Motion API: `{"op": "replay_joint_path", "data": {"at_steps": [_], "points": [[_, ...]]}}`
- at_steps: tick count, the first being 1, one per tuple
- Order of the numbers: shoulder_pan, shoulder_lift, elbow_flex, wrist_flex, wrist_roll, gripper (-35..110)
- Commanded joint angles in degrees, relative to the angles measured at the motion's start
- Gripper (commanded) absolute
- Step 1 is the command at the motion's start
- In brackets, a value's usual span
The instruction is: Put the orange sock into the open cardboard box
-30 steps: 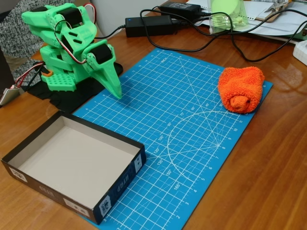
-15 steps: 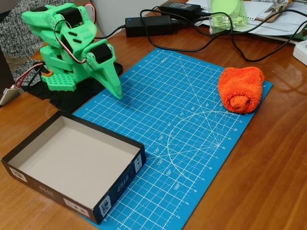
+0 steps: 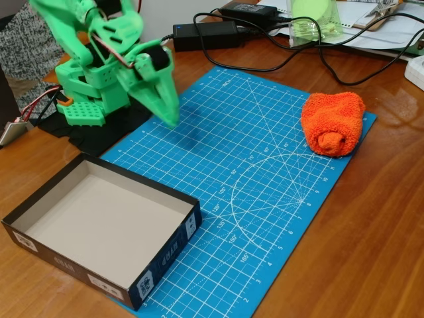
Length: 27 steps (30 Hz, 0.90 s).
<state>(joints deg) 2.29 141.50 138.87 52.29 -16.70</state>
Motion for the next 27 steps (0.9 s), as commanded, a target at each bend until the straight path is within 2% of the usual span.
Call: {"op": "replay_joint_path", "data": {"at_steps": [1,4,7,10,15,21,27], "points": [[-9.23,-15.12,-24.35,5.89,0.97,7],[-16.96,-27.42,-38.94,10.90,6.42,6],[-23.20,-38.32,-48.25,11.34,9.93,6],[-26.54,-49.48,-56.87,12.04,12.30,20],[-26.10,-61.26,-64.07,8.61,15.29,31],[-23.38,-71.37,-70.40,1.14,17.23,35],[-22.24,-82.18,-77.96,-0.70,18.81,37]]}}
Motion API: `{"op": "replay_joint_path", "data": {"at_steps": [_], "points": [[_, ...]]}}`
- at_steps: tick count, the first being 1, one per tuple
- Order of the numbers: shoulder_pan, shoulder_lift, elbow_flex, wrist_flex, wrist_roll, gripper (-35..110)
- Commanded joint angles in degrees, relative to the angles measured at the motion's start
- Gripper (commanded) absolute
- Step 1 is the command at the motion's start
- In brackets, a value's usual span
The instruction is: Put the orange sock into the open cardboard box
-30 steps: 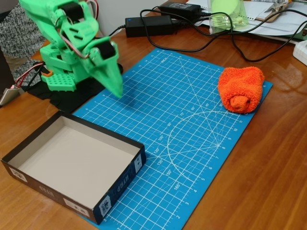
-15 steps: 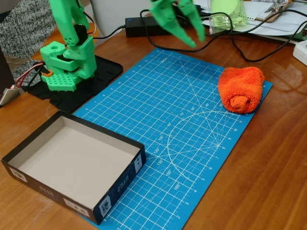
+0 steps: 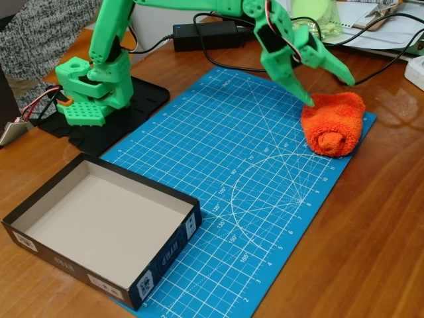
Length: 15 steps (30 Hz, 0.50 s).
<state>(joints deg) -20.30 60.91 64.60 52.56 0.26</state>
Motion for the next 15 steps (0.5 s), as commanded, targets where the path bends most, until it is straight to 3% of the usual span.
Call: {"op": "replay_joint_path", "data": {"at_steps": [1,8,10,12,15], "points": [[0.79,-2.90,-4.31,-1.58,2.20,36],[0.62,-10.11,-5.62,-4.31,-2.46,29],[0.44,-11.87,-6.42,-5.01,-2.37,20],[0.35,-12.57,-6.59,-6.15,-0.88,0],[0.35,-11.69,-6.50,-6.33,1.76,0]]}}
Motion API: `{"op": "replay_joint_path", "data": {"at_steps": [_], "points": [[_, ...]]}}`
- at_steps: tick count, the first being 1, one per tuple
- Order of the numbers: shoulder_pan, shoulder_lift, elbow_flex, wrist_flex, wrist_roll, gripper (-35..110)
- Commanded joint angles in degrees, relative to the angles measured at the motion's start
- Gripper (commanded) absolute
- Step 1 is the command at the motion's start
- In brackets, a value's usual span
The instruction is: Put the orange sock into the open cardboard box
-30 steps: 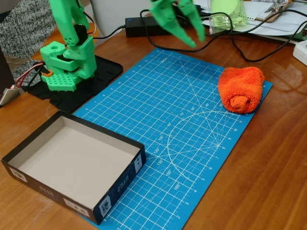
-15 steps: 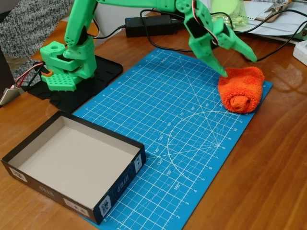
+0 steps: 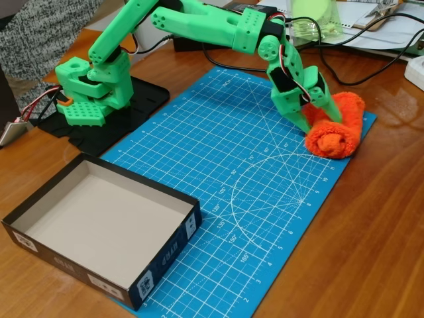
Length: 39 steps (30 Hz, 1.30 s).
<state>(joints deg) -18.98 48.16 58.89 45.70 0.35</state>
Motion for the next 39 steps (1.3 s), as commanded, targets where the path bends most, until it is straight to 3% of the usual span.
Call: {"op": "replay_joint_path", "data": {"at_steps": [1,7,13,21,26,31,39], "points": [[-1.05,1.93,-0.79,0.88,1.67,0],[-1.85,14.59,-0.44,5.98,-0.62,0],[0.79,38.50,6.24,16.88,-4.13,0],[22.68,69.70,25.93,29.79,-4.92,0],[43.24,81.39,45.18,26.63,-10.99,0],[61.26,85.25,63.19,12.83,-15.38,0],[69.79,75.67,68.82,1.93,-12.92,0]]}}
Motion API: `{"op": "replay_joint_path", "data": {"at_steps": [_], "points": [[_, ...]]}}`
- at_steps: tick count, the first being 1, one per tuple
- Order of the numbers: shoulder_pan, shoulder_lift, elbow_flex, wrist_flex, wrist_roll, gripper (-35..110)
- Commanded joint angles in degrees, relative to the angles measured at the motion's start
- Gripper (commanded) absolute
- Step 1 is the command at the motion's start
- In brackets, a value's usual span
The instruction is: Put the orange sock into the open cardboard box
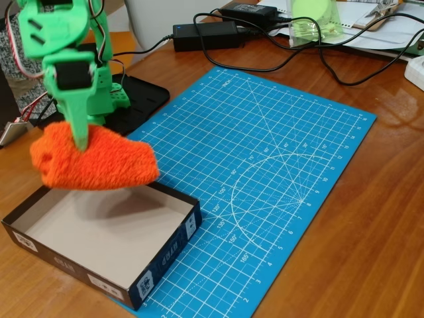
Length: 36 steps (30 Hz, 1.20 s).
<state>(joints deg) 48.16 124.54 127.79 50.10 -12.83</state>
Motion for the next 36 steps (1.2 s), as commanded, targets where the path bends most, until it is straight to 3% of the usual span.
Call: {"op": "replay_joint_path", "data": {"at_steps": [1,9,13,18,22,27,30,36], "points": [[3.16,-1.76,-0.79,-3.16,0.88,0],[5.98,-6.68,-2.99,-8.61,3.34,0],[4.66,-7.38,-1.85,-10.11,0.35,10],[-0.88,-4.22,2.20,-9.23,-3.43,11],[-10.37,-0.18,4.66,-2.90,-9.93,9],[-11.43,2.99,7.82,-2.81,1.41,8],[-13.01,5.71,9.05,-2.11,1.05,7],[-5.45,4.57,7.21,-5.10,3.60,4]]}}
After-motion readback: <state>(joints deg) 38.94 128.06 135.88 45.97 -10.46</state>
